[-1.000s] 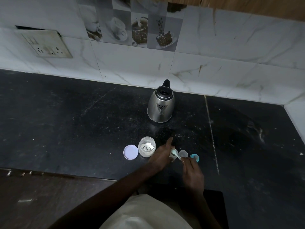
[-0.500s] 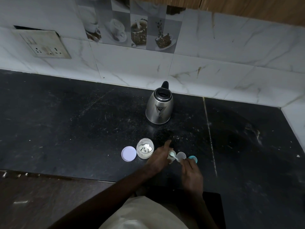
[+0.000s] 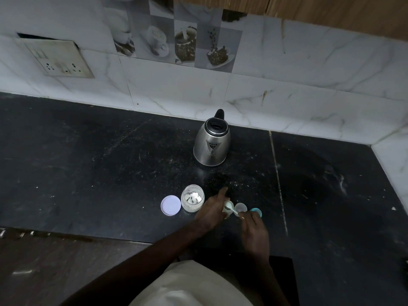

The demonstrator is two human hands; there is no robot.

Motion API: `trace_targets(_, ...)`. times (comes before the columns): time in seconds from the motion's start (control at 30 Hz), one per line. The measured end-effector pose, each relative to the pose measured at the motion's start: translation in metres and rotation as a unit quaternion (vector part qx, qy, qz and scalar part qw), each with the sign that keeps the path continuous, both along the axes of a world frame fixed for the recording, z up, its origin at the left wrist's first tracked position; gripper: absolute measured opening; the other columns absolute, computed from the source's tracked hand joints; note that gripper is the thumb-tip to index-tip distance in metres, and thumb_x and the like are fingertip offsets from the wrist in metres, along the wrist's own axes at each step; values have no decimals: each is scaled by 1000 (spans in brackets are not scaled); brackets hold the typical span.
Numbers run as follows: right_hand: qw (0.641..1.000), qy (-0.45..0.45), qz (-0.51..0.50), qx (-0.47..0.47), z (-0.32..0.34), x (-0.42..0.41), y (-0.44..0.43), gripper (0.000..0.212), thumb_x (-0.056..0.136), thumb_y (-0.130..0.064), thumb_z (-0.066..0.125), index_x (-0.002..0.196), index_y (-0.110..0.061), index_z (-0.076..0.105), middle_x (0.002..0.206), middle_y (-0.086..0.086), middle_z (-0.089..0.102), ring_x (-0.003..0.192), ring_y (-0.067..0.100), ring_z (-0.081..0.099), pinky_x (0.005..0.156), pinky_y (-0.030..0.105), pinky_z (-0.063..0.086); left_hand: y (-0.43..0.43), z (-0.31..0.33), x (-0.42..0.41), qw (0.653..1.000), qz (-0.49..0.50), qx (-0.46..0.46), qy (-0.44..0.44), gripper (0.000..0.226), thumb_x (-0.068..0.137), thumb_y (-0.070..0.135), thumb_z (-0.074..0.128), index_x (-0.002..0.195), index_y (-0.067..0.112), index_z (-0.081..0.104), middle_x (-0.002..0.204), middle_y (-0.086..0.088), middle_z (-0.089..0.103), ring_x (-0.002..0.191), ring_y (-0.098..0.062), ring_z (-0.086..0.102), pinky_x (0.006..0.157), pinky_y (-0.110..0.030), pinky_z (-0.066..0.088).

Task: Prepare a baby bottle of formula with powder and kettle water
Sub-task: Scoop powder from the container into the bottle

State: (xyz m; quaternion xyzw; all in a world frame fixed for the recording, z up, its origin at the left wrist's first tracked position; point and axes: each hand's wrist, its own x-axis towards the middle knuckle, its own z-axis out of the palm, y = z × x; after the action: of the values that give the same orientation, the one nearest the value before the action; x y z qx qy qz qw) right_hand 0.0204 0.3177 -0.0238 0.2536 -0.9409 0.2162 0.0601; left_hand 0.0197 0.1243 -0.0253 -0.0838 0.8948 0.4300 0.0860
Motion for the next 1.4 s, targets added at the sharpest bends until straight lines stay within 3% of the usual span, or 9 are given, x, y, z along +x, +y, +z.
trace_targets(0.27,997,-3,-31,-68,29,2,-10,13,94,-5,62,93,-9,74,94,1,64,78,12,62,66,21,47,2,0,3,1000,4,-8,1,101,84,6,81,164,19,21,147,-2,63,134,-25,60,112,-37,47)
trace_targets(0.37,1000,-16,-17,-21,23,-3,-10,23,82,7,79,98,-9,76,98,2,65,81,8,59,71,13,40,2,-1,2,1000,4,0,-2,101,84,6,80,164,20,20,148,-4,62,134,-26,59,113,-38,47)
trace_targets(0.5,999,-28,-2,29,29,-14,-21,31,79,4,79,104,-14,75,109,-2,62,92,10,59,69,18,46,1,1,3,1000,3,0,0,99,84,4,79,164,16,22,149,-7,62,135,-28,59,113,-38,46)
trace_targets(0.63,996,-33,35,78,35,-31,-36,24,72,-1,81,93,-12,75,99,2,64,86,15,61,65,21,42,2,6,4,1000,3,0,0,97,84,3,78,164,14,23,149,-8,61,135,-28,59,112,-36,46)
trace_targets(0.7,989,-48,59,125,31,-34,-46,27,68,0,83,91,-12,78,94,3,65,85,18,65,65,24,50,2,8,5,1000,7,-1,4,96,84,4,78,164,13,24,147,-10,63,133,-29,61,110,-37,48)
trace_targets(0.87,976,-86,107,167,33,-43,-62,33,83,-8,74,115,-15,72,103,2,68,90,17,67,75,30,57,2,8,6,1000,15,0,7,98,82,3,76,164,12,23,135,-17,67,120,-35,66,99,-43,53)
trace_targets(1.03,968,-185,95,140,58,-69,-57,19,87,-9,60,100,-20,71,95,0,74,84,18,70,70,31,52,3,18,5,1000,15,12,-12,92,86,5,74,163,12,24,139,-20,63,124,-37,63,101,-42,50)
trace_targets(1.27,978,-169,11,121,63,-62,-63,24,89,-16,60,109,-28,56,92,-1,72,84,24,69,66,36,54,3,19,6,1000,20,-2,-7,86,83,5,76,157,11,31,132,-19,68,116,-39,67,90,-42,51)
trace_targets(1.4,987,-141,-8,82,66,-49,-55,27,91,-16,63,113,-29,56,95,-7,70,87,17,66,66,39,56,4,17,7,1000,9,-7,-3,92,85,6,77,161,14,26,142,-16,63,124,-35,64,98,-41,50)
